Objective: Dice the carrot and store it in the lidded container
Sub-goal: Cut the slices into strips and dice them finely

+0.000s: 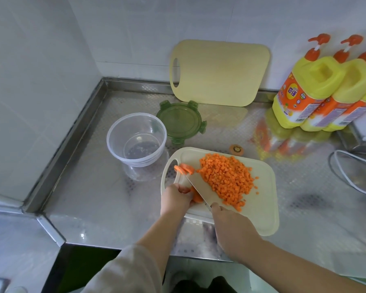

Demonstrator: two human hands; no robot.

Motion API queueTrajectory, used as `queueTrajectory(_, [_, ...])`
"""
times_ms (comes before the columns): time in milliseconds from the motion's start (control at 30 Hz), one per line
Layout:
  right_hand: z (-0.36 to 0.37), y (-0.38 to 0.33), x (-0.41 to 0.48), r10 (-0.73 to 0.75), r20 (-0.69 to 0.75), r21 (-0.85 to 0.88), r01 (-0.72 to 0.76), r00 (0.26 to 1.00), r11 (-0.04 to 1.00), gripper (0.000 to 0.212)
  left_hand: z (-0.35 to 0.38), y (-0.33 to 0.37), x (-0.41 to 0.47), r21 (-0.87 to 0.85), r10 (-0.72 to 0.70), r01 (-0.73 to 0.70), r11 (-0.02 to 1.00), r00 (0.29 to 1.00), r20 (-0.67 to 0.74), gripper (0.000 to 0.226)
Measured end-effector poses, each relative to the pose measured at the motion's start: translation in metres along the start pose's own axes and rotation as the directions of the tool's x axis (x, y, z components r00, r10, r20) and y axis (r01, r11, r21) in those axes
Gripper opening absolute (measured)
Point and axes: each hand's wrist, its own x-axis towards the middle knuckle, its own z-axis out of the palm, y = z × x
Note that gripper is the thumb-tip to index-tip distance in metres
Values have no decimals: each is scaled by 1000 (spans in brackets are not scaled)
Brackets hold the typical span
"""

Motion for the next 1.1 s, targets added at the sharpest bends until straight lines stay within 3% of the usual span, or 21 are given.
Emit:
queueTrajectory(467, [-12,10,-11,-18,-88,106,28,996,994,18,-2,3,-6,109,50,-47,993,998,-29,10])
queueTrajectory(1100, [-12,-5,-15,8,-9,-18,-8,1000,1000,32,0,-3,-5,23,20,-19,1000,999,-42,14])
